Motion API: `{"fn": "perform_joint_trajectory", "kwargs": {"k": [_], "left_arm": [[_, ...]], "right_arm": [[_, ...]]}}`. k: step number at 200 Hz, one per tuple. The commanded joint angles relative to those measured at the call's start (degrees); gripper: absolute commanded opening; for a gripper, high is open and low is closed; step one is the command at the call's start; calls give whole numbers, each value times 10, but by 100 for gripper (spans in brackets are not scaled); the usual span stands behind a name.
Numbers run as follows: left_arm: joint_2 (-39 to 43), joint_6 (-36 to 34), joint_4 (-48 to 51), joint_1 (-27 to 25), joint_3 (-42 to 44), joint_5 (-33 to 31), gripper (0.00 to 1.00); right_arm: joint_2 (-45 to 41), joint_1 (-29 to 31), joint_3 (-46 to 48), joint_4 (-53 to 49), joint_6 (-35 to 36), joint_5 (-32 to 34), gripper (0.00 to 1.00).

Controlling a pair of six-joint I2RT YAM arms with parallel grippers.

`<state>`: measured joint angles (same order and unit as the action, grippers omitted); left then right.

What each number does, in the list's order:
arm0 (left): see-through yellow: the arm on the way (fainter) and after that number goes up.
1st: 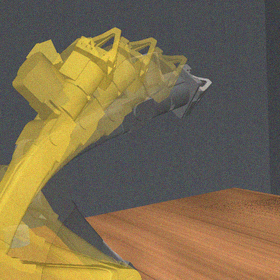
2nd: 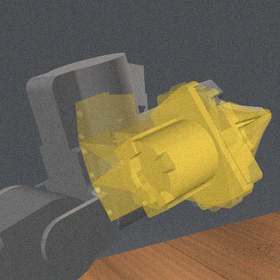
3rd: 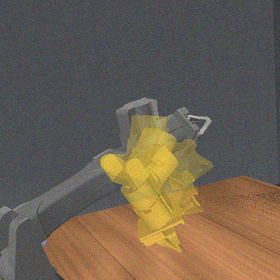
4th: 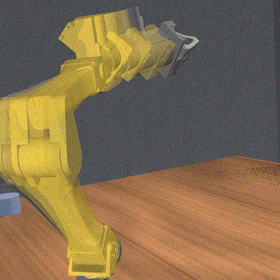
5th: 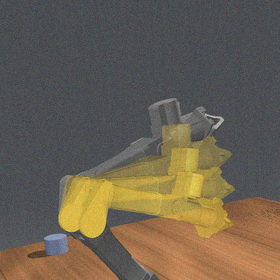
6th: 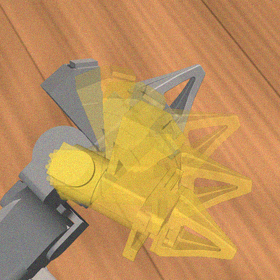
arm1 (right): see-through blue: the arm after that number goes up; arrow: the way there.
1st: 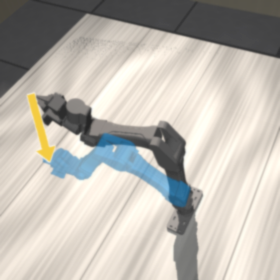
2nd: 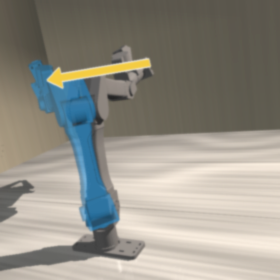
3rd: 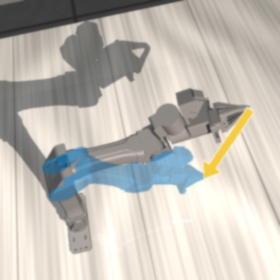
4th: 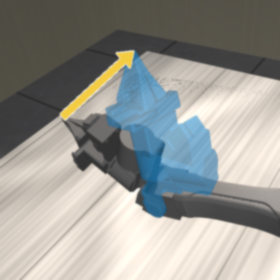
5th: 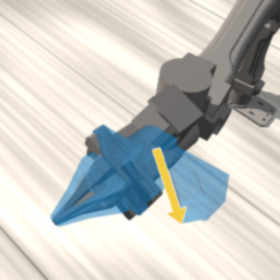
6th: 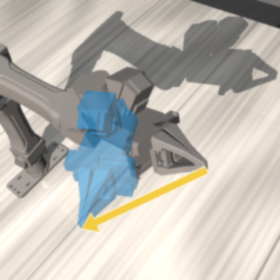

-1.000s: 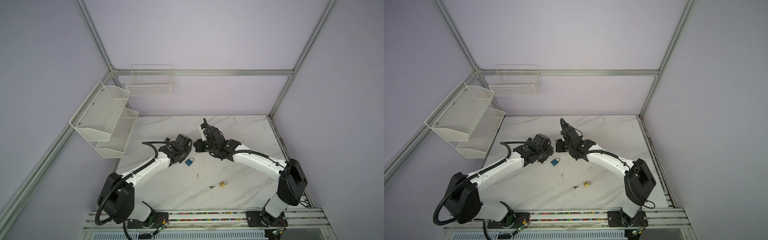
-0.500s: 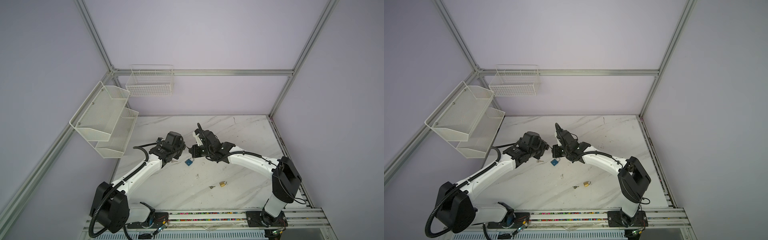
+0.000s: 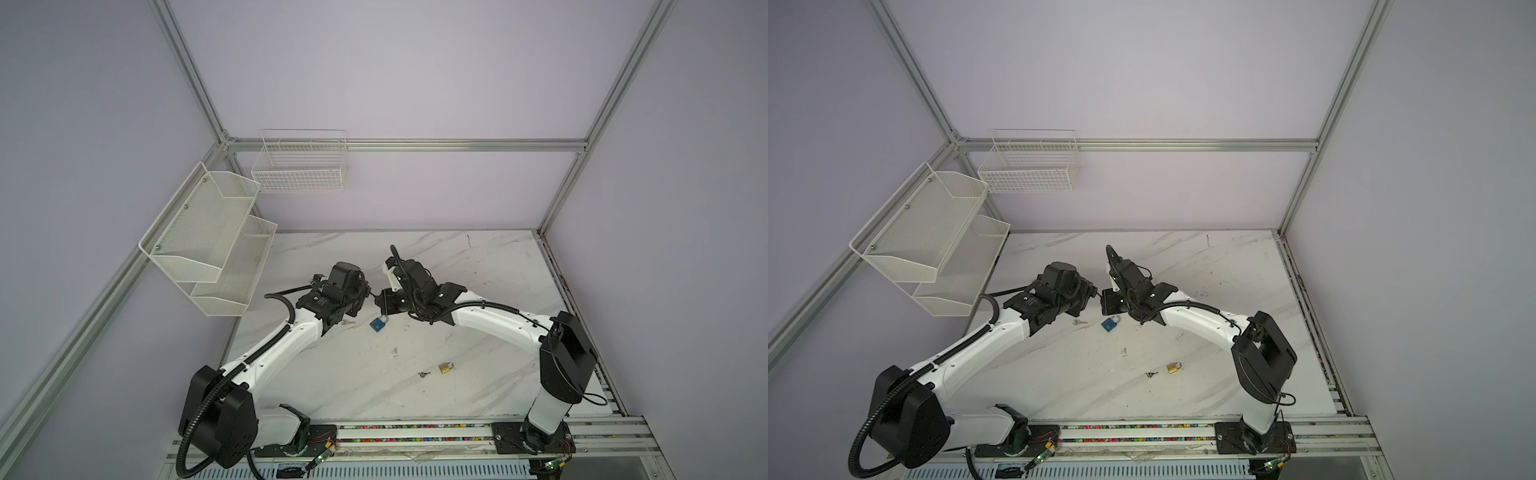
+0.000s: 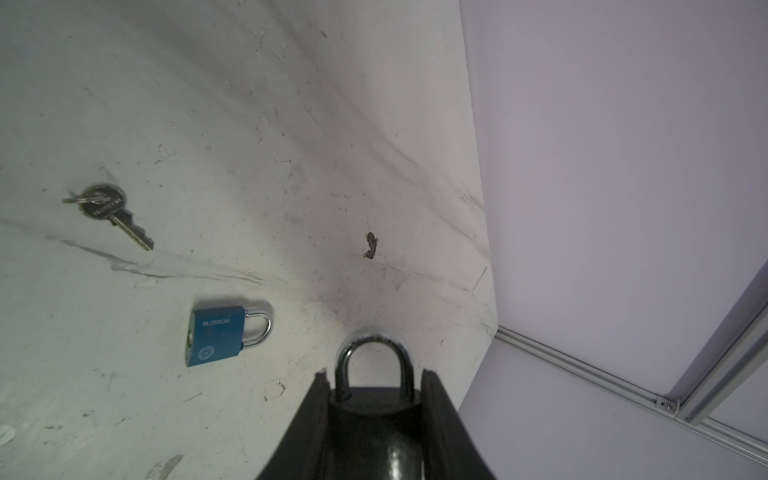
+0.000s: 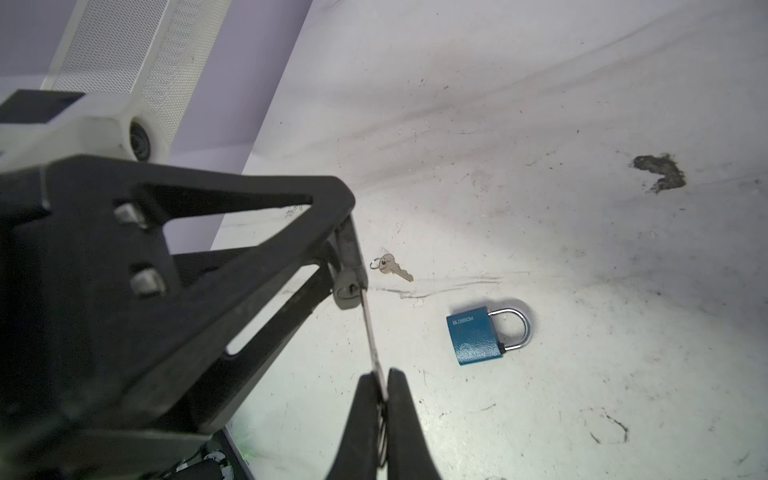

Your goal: Unlock with the key

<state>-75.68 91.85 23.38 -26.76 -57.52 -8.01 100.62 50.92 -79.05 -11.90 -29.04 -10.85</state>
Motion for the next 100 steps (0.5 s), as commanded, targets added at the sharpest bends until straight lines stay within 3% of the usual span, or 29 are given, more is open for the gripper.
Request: {"fn": "perform_joint_trajectory", "kwargs": {"k": [1, 100], "left_arm": [[15, 5, -14, -2, 14, 7, 0], [14, 10, -9, 0, 14, 12, 0]], "right_arm": [[-3, 6, -16, 4, 9, 11, 0], [8, 19, -23, 3, 15, 21, 0]]}}
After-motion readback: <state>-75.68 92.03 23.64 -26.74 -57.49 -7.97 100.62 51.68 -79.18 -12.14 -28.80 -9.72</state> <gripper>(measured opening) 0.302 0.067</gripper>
